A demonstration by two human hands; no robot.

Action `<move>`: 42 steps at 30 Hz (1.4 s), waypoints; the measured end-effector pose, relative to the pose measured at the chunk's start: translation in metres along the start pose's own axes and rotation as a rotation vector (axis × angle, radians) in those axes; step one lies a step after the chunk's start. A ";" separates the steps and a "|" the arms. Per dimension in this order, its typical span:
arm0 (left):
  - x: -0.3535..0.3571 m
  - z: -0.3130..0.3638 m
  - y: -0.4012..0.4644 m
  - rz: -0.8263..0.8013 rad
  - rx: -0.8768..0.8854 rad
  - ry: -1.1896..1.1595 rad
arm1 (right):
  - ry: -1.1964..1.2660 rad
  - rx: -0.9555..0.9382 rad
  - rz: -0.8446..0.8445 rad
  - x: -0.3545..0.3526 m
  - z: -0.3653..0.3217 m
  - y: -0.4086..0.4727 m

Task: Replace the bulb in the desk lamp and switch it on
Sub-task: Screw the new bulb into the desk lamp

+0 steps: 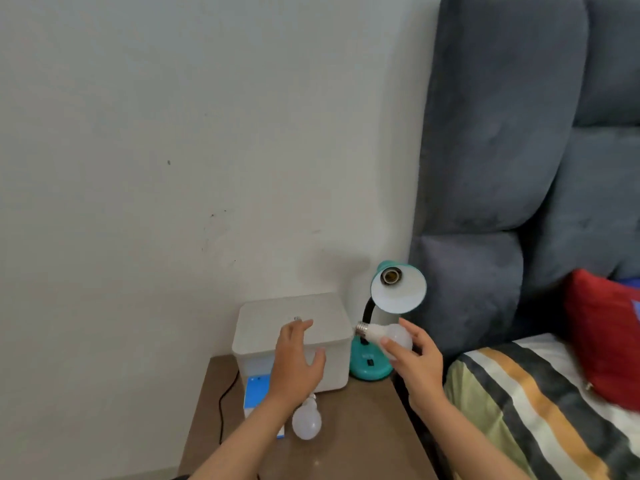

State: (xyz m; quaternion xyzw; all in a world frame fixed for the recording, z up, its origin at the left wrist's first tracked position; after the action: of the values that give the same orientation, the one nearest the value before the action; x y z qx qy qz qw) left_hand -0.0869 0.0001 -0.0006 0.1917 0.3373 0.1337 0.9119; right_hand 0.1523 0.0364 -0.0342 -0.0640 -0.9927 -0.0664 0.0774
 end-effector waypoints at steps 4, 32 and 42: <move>0.027 0.035 0.025 -0.074 0.086 -0.026 | 0.032 -0.095 0.061 -0.022 -0.020 0.021; 0.091 0.082 0.135 0.014 0.200 -0.172 | -0.642 -0.464 0.307 0.006 -0.046 0.103; 0.090 0.079 0.139 -0.034 0.190 -0.224 | -0.500 -0.324 0.329 -0.010 -0.038 0.096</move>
State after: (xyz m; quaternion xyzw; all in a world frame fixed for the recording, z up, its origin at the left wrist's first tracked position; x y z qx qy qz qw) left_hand 0.0161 0.1370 0.0651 0.2853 0.2479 0.0636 0.9236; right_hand 0.1804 0.1238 0.0135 -0.2493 -0.9338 -0.1923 -0.1700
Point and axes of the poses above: each hand's wrist, its own y-axis towards the middle knuckle, its own x-axis out of the palm, z = x × y, the point moved 10 cm from there along y, towards the middle knuckle, and after that the axes turned 5 degrees about -z, right-handed, at the moved point
